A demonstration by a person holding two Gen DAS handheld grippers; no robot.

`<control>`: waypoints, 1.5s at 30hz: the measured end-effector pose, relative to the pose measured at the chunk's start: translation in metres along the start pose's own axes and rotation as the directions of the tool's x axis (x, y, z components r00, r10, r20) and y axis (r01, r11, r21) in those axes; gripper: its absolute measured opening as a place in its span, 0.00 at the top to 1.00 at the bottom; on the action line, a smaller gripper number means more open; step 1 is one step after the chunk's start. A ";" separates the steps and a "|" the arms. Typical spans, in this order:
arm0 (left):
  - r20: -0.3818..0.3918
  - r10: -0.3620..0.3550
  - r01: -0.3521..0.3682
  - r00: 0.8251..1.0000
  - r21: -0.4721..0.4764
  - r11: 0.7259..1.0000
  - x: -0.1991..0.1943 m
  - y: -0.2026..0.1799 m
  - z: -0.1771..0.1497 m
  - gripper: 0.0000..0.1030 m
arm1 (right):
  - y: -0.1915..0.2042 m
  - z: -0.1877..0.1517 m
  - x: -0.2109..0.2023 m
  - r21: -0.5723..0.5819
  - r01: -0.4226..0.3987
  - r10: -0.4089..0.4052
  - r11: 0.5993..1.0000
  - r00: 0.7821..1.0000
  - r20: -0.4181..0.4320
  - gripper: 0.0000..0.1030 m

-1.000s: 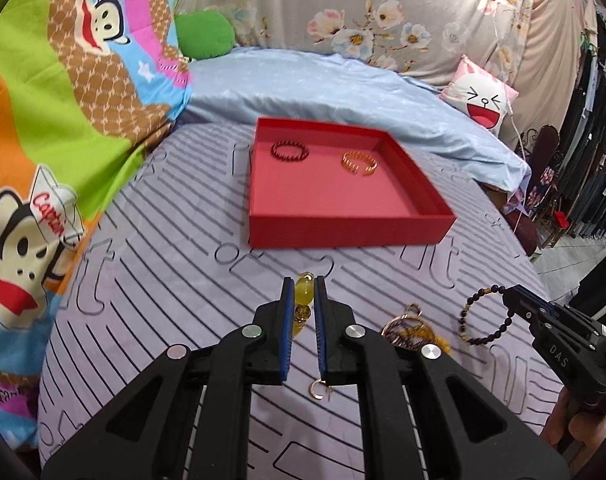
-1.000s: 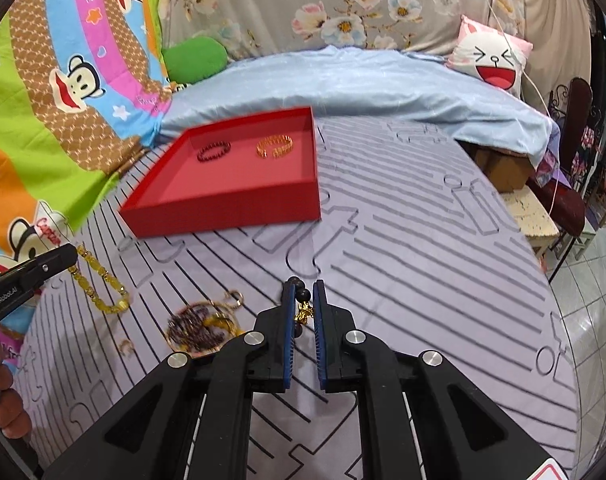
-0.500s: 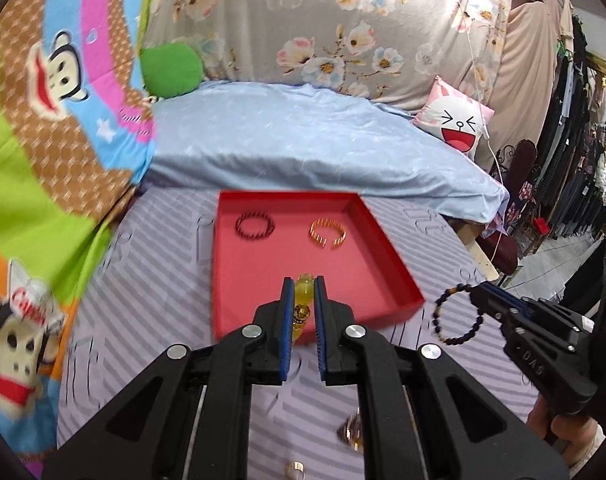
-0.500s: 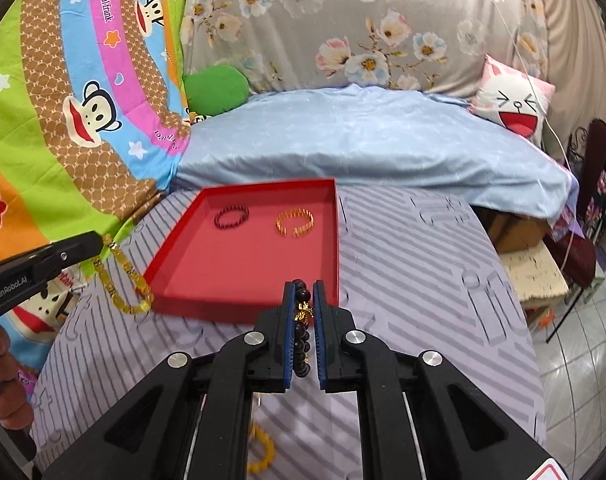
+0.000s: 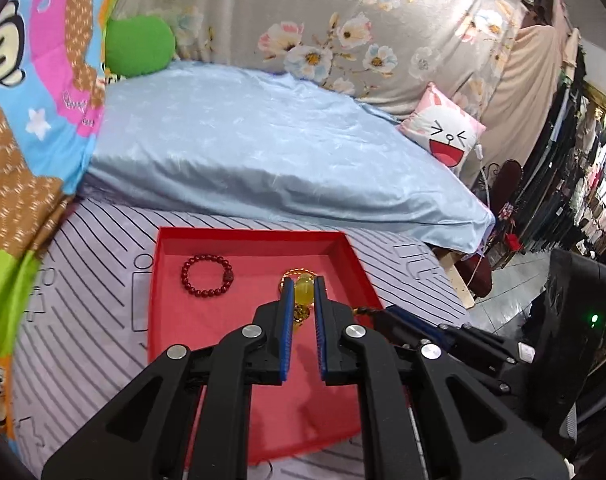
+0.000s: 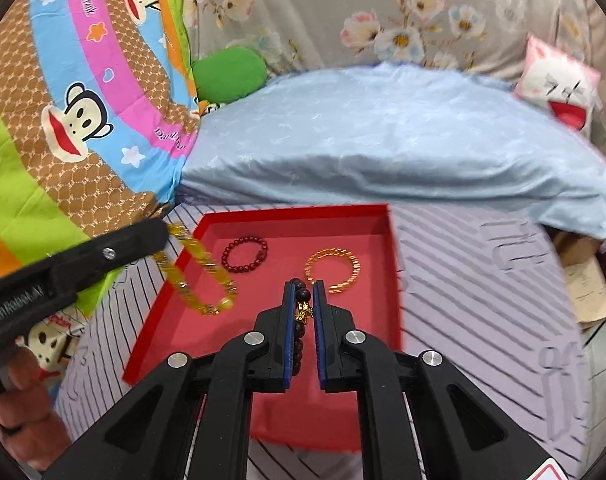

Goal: Organize jewelry
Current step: 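Carry both bracelets into the red tray and open both tools to release, then withdraw both tools from the tray toward the remaining bracelets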

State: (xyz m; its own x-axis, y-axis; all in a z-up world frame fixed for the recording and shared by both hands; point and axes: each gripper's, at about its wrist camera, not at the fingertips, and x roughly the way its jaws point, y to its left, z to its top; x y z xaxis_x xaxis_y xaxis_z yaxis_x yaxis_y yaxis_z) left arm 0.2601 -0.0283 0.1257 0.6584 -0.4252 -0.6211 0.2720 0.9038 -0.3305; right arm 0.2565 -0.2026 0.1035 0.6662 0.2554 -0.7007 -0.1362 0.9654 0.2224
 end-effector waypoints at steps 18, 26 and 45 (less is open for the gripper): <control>-0.118 0.238 -0.240 0.964 -0.005 0.971 0.065 0.061 -0.028 0.90 | -0.019 -0.016 0.064 -0.075 0.179 -0.186 0.981 0.977 -0.100 0.90; -0.036 0.324 -0.324 0.945 0.023 0.946 0.048 0.055 -0.028 0.68 | -0.016 -0.017 0.045 -0.093 0.205 -0.209 0.974 0.977 -0.038 0.68; 0.060 0.352 -0.356 0.934 0.081 0.931 -0.047 0.016 -0.074 0.64 | -0.003 -0.066 -0.056 -0.059 0.143 -0.142 0.988 0.990 0.025 0.68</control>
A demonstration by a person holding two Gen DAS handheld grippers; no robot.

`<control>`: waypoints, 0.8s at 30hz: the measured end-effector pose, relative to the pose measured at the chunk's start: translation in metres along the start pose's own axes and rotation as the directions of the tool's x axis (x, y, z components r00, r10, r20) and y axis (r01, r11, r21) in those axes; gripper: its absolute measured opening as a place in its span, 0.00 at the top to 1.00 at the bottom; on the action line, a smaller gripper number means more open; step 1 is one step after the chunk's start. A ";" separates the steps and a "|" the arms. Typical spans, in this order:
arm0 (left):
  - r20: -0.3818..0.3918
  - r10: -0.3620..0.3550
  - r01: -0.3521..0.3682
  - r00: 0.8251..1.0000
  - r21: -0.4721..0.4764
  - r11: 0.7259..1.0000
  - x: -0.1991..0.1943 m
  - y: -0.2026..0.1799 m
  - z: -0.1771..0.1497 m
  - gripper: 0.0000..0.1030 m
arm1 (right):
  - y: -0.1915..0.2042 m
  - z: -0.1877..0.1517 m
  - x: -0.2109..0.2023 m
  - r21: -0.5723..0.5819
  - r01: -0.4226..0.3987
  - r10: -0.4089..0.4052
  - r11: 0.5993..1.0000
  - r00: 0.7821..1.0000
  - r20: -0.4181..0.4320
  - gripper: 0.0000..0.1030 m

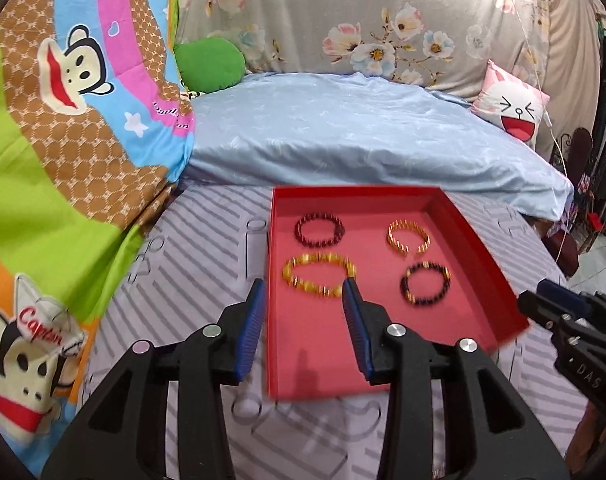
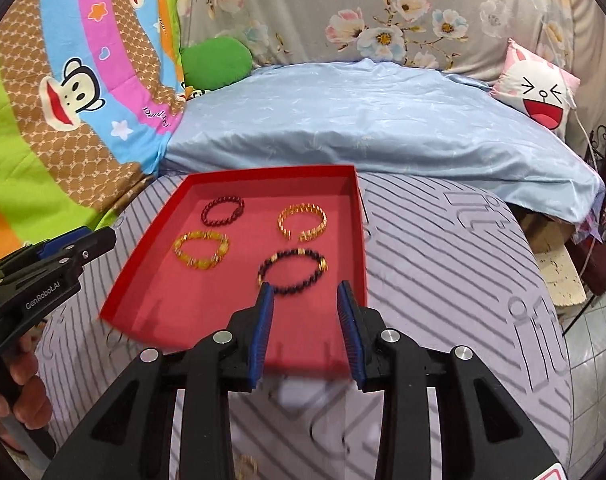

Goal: Organize jewelry
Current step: 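Withdraw both tools from the tray toward the remaining bracelets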

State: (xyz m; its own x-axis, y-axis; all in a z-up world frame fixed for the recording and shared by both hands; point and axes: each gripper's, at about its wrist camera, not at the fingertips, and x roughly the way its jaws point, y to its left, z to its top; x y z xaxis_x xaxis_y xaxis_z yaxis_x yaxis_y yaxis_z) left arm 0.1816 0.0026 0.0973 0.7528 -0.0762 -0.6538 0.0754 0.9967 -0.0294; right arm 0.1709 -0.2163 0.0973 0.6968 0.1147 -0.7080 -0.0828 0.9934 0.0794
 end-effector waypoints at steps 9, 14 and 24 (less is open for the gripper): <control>-0.039 -0.009 0.009 0.999 -0.005 1.000 -0.040 -0.005 -0.062 0.58 | 0.003 -0.059 -0.041 0.008 -0.024 0.025 1.000 0.999 -0.037 0.68; -0.072 -0.009 0.007 0.997 -0.030 1.000 -0.053 -0.003 -0.099 0.56 | 0.015 -0.097 -0.054 0.000 -0.040 0.040 0.999 0.997 -0.060 0.55; -0.114 0.030 -0.035 0.993 -0.041 0.999 -0.065 0.008 -0.146 0.49 | 0.041 -0.134 -0.044 -0.033 -0.078 0.073 0.996 0.991 -0.116 0.38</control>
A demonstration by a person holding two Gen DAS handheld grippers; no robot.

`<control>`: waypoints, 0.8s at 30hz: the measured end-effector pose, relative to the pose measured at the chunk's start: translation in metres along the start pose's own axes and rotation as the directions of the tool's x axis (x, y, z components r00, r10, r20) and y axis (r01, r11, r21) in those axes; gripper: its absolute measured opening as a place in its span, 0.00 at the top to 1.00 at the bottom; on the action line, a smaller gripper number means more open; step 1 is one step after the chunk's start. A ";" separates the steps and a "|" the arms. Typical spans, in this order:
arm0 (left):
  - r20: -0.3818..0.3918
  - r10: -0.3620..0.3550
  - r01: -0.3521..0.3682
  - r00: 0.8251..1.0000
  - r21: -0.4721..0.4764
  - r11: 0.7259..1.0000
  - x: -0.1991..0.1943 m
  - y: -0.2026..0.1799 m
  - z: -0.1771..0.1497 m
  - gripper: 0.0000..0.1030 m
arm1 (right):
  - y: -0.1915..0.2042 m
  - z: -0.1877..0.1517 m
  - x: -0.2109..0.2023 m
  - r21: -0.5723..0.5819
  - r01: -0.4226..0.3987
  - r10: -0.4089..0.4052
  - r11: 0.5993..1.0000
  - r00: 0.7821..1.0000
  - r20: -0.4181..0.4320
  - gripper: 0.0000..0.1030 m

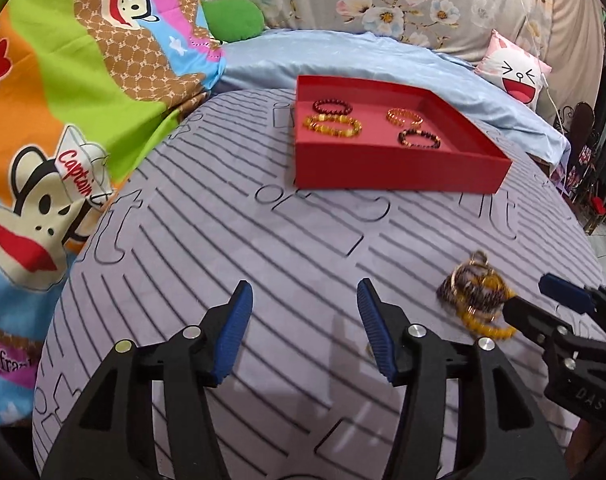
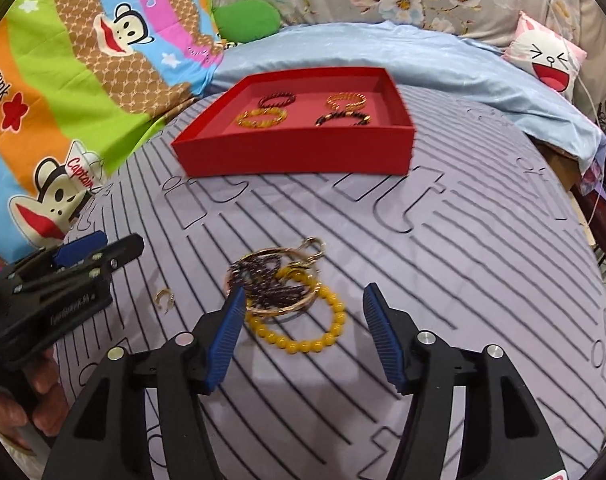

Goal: Organize jewelry
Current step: 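Withdraw both tools from the tray toward the remaining bracelets, then lift the thin gold bangle with the right tool while the left grasps purple beads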

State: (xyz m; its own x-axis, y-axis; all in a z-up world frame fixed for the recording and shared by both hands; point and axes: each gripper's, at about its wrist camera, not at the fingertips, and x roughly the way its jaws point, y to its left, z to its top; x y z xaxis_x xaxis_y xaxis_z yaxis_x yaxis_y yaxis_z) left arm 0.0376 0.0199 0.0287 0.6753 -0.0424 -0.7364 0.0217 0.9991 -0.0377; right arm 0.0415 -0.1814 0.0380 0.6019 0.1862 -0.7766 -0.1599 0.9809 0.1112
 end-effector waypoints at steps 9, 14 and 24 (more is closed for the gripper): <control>-0.009 0.003 -0.004 1.000 -0.026 1.000 0.000 0.012 -0.015 0.44 | 0.018 0.006 0.025 -0.044 0.005 -0.006 0.999 1.000 -0.017 0.34; -0.020 -0.008 0.007 1.000 -0.038 0.999 0.002 0.015 -0.019 0.44 | 0.020 0.008 0.036 -0.050 0.015 -0.016 0.999 0.999 -0.031 0.35; -0.031 -0.026 0.025 0.999 -0.030 0.999 0.006 0.012 -0.021 0.44 | 0.015 0.008 0.033 -0.031 0.012 -0.012 0.999 1.000 -0.017 0.41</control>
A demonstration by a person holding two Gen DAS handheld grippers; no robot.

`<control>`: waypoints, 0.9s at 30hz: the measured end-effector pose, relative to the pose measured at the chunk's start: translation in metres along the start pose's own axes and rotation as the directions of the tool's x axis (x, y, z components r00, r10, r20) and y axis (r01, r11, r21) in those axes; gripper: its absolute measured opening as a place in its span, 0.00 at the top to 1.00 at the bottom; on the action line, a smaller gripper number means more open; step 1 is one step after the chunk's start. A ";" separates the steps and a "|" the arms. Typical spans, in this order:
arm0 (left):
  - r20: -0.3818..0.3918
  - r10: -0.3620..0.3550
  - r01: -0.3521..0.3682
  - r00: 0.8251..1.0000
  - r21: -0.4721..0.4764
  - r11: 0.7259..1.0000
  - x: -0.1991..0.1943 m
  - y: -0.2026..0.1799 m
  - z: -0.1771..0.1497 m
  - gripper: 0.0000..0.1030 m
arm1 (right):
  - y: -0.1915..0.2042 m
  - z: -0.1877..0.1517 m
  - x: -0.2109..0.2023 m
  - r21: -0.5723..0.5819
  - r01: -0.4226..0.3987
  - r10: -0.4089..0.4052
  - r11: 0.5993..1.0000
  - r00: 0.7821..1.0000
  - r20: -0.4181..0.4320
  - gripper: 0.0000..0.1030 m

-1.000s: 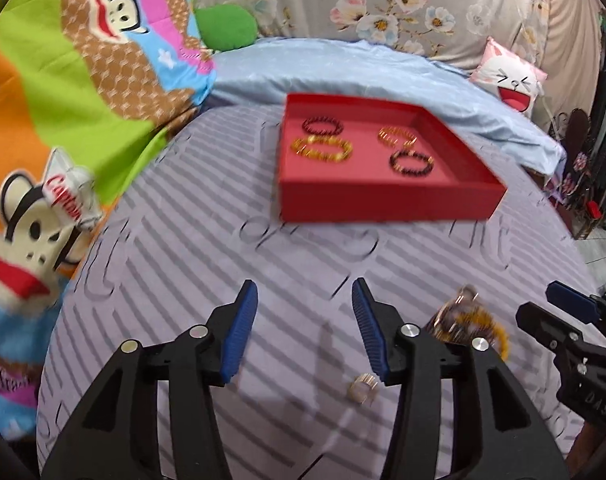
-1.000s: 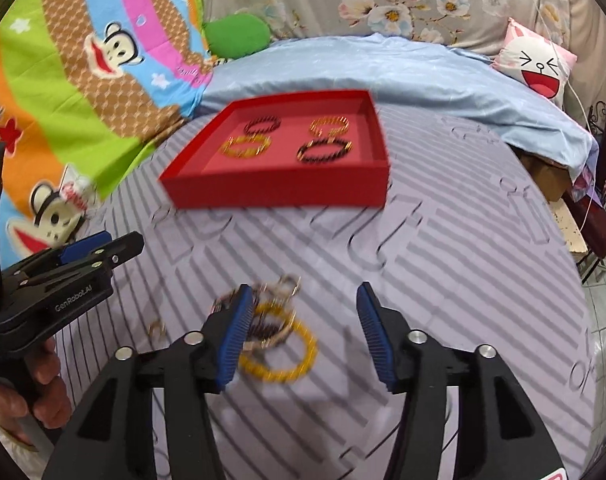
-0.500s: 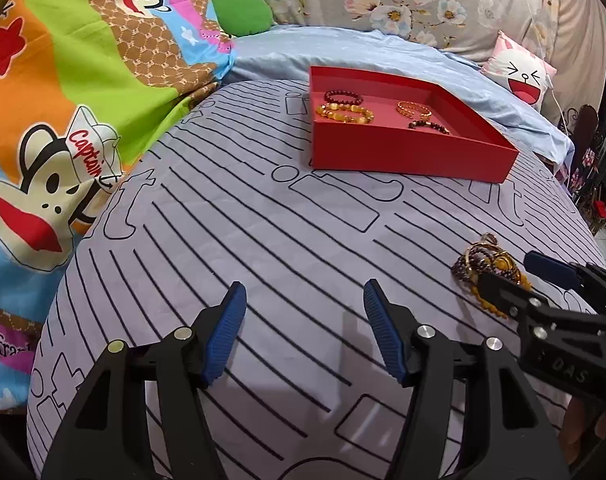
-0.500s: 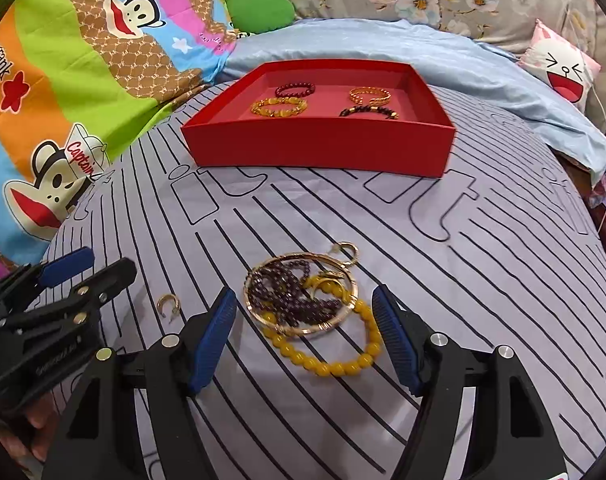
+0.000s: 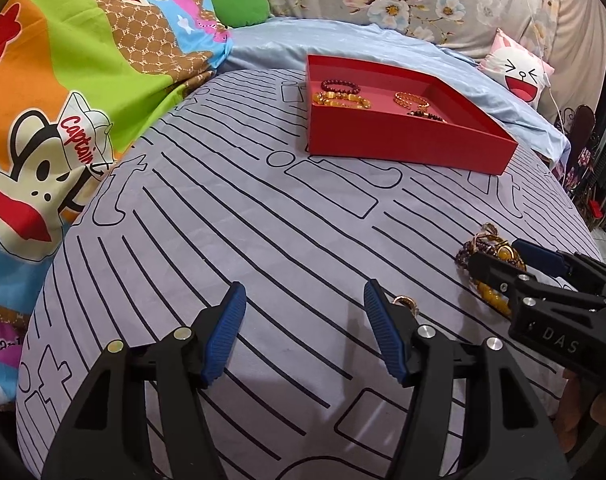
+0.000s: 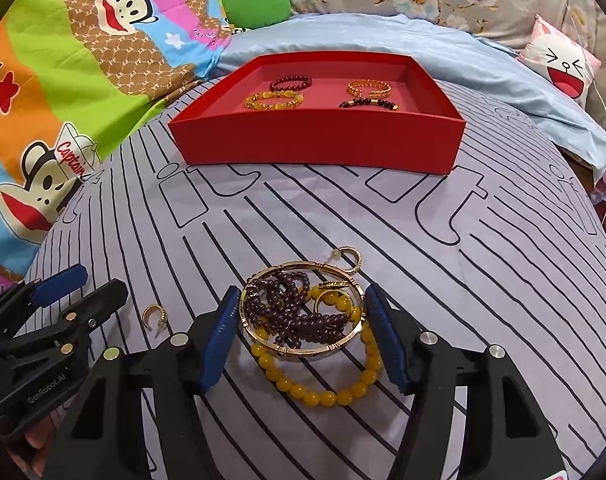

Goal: Organize jewelry
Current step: 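Lift the thin gold bangle with the right tool while the left grasps purple beads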

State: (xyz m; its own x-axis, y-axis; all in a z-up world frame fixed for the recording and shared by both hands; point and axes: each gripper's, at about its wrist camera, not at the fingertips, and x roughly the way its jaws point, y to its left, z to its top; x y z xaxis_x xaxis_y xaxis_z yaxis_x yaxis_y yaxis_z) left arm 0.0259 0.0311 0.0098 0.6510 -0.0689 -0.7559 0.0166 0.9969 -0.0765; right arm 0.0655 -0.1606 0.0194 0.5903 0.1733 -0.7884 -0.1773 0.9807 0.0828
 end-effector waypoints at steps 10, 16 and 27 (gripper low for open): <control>-0.001 -0.040 0.040 0.999 0.029 0.999 -0.007 -0.015 -0.004 0.44 | -0.027 0.004 -0.050 0.062 0.004 -0.010 0.998 0.995 0.095 0.41; 0.000 -0.084 0.084 0.996 0.045 0.995 -0.012 -0.033 -0.003 0.44 | -0.049 -0.012 -0.062 0.103 0.044 -0.053 0.994 0.995 0.087 0.41; -0.002 -0.211 0.211 0.978 0.039 0.977 -0.008 -0.075 0.018 0.44 | -0.071 -0.028 -0.061 0.159 0.059 -0.070 0.985 0.995 0.065 0.41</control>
State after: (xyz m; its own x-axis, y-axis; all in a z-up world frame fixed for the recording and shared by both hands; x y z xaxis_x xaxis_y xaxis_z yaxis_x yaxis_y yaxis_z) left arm 0.0332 -0.0427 0.0335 0.6311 -0.2774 -0.7244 0.1827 0.9608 -0.2087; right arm 0.0203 -0.2437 0.0449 0.6512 0.1097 -0.7509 -0.0145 0.9911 0.1323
